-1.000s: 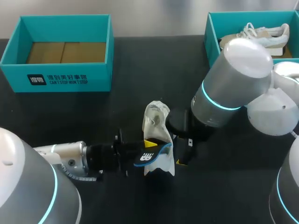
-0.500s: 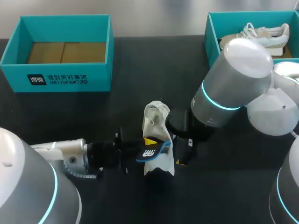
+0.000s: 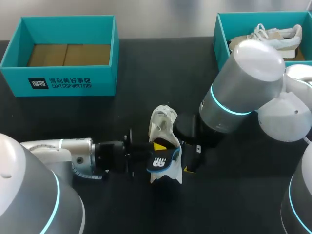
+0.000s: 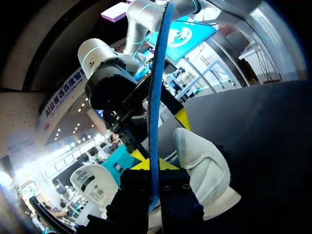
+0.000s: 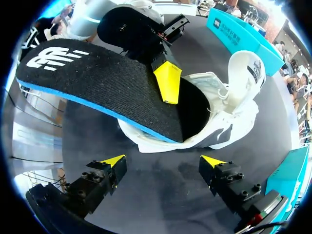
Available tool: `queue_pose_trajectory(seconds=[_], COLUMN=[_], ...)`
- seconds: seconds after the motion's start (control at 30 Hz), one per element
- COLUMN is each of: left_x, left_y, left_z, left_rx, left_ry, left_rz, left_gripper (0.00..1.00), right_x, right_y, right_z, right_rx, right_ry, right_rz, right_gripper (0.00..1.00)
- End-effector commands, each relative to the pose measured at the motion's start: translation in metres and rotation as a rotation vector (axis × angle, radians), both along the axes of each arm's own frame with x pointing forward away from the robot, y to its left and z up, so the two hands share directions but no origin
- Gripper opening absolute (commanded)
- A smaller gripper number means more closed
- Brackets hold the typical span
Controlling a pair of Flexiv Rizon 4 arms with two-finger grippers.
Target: Take the shoe out of the shoebox, open the shoe tongue, remove and reinsert the insole, then place the shoe into the shoebox
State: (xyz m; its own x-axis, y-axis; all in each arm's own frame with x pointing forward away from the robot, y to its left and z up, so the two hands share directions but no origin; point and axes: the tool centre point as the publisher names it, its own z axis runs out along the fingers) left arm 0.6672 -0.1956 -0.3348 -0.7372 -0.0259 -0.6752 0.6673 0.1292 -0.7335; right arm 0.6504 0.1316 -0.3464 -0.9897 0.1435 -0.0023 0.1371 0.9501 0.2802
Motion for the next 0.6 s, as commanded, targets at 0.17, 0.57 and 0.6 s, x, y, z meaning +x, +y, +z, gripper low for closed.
queue_pose_trajectory(seconds=[0.17,0.57,0.6], left_x=[0.0032,0.0046,0.0045], left_y=[0.0006,0.0015,0.0021], left_z=[-0.0013,-0.0072,-0.0065], left_rx=[0.058,0.189,0.182], left_ry=[0.003,0.007,0.01], left_rz=[0.023,0.043,0.046], left_gripper=[0.0,0.0,0.0], right_x=[-0.0009,-0.0009,-0.0009], right_y=[0.0006,0.0006,0.0006], right_z=[-0.0005,-0.0005,-0.0005], right_rx=[-0.001,-0.001,-0.001], right_ry=[-0.001,-0.001,-0.001], right_rz=[-0.001,-0.001,-0.001], right_gripper=[1.0,1.0,1.0])
